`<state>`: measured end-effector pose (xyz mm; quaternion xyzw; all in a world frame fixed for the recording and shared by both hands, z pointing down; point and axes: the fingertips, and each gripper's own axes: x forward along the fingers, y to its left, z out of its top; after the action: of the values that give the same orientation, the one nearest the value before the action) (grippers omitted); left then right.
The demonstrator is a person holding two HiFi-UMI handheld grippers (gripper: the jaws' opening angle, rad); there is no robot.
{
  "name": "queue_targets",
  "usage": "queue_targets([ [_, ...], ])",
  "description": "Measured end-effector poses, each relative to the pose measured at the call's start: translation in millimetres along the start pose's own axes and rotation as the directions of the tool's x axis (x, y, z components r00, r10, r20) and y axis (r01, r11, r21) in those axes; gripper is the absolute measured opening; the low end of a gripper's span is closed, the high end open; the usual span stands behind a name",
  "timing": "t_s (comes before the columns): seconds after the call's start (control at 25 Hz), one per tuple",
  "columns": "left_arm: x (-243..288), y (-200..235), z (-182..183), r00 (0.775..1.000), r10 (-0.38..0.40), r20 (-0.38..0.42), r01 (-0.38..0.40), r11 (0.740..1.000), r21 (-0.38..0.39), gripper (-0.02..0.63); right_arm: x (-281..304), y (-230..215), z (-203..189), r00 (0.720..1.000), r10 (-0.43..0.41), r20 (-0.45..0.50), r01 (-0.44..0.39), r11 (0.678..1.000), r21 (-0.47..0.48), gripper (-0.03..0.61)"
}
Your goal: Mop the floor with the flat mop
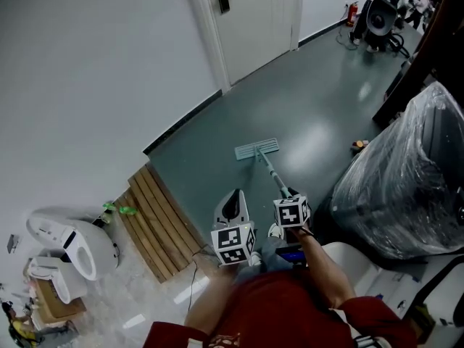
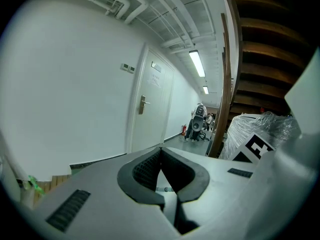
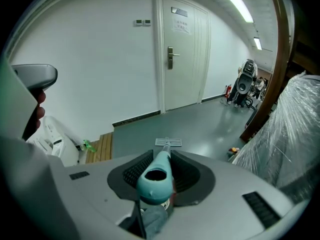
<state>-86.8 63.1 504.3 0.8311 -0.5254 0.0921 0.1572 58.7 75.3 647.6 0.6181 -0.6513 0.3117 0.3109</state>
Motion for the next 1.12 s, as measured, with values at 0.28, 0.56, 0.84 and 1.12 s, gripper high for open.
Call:
queue_targets([
  [0.28, -42.4, -2.4, -24.0, 1.0, -0.009, 0.001, 0.009, 0.999, -0.039, 0.015, -26.9, 15.7, -38.2, 1.0, -0.014, -0.012, 0.013, 1.0, -0.016, 0.117],
  [0.56, -82.2, -12.8, -45.0, 1.0, -0.002, -0.013, 0.002, 0.999, -0.05, 0.015, -54.9, 28.6, -74.5, 1.0, -0.008, -0.019, 0.007, 0.999, -0.032, 0.117],
  [0.84, -110.6, -41.1, -56.1, 1.0, 0.021, 0.004, -0.021, 0.999, -0.039, 0.015, -80.6, 16.0, -106.9, 1.0, 0.007, -0.011, -0.007, 0.999, -0.043, 0.117],
  [1.12, -148.1, -87.6, -67.4, 0.999, 0.035, 0.012, -0.034, 0.999, -0.034, 0.015, -115.1, -3.6, -150.1, 0.999, 0.031, -0.016, -0.031, 0.999, -0.043, 0.117],
])
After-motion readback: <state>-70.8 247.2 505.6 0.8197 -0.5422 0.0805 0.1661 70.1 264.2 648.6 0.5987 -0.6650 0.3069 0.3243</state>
